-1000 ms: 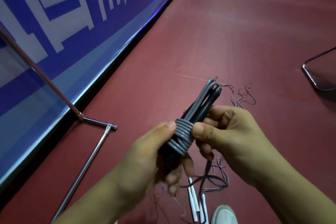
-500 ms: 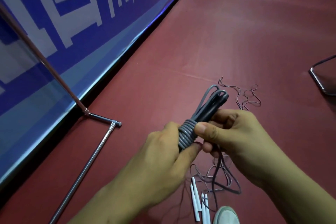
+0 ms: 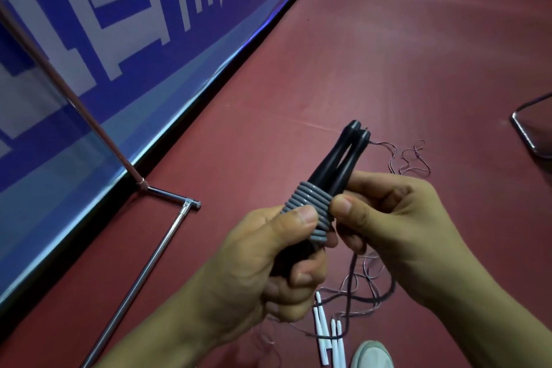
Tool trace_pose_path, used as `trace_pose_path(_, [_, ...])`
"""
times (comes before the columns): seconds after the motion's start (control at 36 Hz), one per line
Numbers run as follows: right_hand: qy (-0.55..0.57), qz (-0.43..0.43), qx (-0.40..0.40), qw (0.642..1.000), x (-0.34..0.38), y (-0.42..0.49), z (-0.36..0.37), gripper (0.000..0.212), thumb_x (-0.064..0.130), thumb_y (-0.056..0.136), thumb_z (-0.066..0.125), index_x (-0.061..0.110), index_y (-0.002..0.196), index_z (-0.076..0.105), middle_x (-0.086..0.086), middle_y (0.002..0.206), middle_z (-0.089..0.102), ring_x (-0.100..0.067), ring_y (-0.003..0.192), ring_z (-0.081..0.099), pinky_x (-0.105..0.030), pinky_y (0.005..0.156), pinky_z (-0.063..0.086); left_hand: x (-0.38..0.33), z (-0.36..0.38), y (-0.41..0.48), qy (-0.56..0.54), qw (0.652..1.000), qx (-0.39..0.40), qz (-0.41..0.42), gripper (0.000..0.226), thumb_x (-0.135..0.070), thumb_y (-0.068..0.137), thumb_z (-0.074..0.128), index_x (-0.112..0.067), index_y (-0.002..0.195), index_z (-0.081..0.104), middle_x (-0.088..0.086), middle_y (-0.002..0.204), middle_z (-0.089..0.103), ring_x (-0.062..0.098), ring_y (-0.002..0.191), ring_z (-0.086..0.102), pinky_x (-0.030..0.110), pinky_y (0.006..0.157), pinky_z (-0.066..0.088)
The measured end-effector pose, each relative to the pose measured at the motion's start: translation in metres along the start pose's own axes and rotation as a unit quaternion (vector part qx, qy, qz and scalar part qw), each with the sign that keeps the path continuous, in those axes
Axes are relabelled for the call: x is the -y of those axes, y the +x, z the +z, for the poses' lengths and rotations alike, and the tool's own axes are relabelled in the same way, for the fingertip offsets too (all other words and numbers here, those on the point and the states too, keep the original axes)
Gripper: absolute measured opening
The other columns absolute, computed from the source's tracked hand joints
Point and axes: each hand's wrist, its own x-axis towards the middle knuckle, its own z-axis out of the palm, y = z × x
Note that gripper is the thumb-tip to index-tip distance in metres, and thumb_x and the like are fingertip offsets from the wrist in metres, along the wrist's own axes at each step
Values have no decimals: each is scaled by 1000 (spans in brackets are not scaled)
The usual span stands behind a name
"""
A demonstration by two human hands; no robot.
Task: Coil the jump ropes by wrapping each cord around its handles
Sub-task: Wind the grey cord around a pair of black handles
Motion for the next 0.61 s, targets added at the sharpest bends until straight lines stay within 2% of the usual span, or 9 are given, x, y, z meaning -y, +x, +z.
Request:
trace_pose_path(0.17, [33,23,23,999,-4,-1,-1,31,22,81,73,7,108,77,-19,67,63,-24,55,49,-21,48,41,2,-7,1,-91,991,92,-44,41,-43,94,64,-3,104,62,0,60,46,6,41,22,17,43,25])
trace_pose_path(0.28, [47,28,23,998,-4,-1,-1,39,24,82,73,-3,110,71,-44,83,58,-34,59,44,-22,44,36,3,-11,6,-139,977,138,-80,43,-46,96,60,-3,104,62,0,60,52,8,41,24,19,42,26])
trace_pose_path(0.33, [31,24,5,999,-8,-1,-2,32,21,84,72,-5,104,71,-37,72,59,-35,57,43,-22,43,35,3,-13,9,-114,984,110,-81,49,-49,97,58,-1,104,62,5,61,53,8,38,28,20,42,31])
trace_pose_path(0.42, [10,29,-39,999,-13,0,-4,22,16,83,73,-5,90,70,-16,60,59,-24,48,45,-22,42,34,6,-12,17,85,994,-39,-48,55,-51,95,58,3,105,64,19,71,58,15,42,39,27,46,42])
trace_pose_path(0.47, [-19,34,-66,997,-16,0,-4,13,7,86,75,-5,88,70,-12,58,58,-19,44,44,-24,42,33,9,-7,20,239,964,-117,8,42,-45,89,64,-8,110,64,20,83,63,21,52,51,36,52,51])
trace_pose_path(0.5, [-37,36,-75,996,-17,0,-4,6,1,89,74,-4,88,71,-12,58,57,-19,44,44,-24,42,34,11,-3,19,313,938,-145,35,34,-38,85,69,-18,112,64,12,86,67,19,59,58,38,58,55])
trace_pose_path(0.53, [-50,40,-84,994,-17,1,-3,2,-2,90,70,-4,89,70,-11,57,56,-18,44,44,-25,43,34,13,1,19,385,905,-168,62,32,-27,83,72,-27,113,62,0,88,70,12,65,62,30,65,55])
trace_pose_path(0.58, [-56,45,-99,992,-19,1,-2,4,-4,92,67,-3,90,70,-11,56,54,-18,44,44,-25,44,34,18,8,17,513,828,-197,113,45,-7,80,71,-33,113,57,-21,91,68,-2,73,62,11,68,46])
trace_pose_path(0.61, [-60,47,-101,992,-19,2,0,5,-4,92,67,-2,90,71,-10,56,54,-17,44,44,-24,44,35,22,10,18,568,785,-215,124,51,-7,78,70,-35,118,54,-24,94,65,-3,80,61,10,70,43])
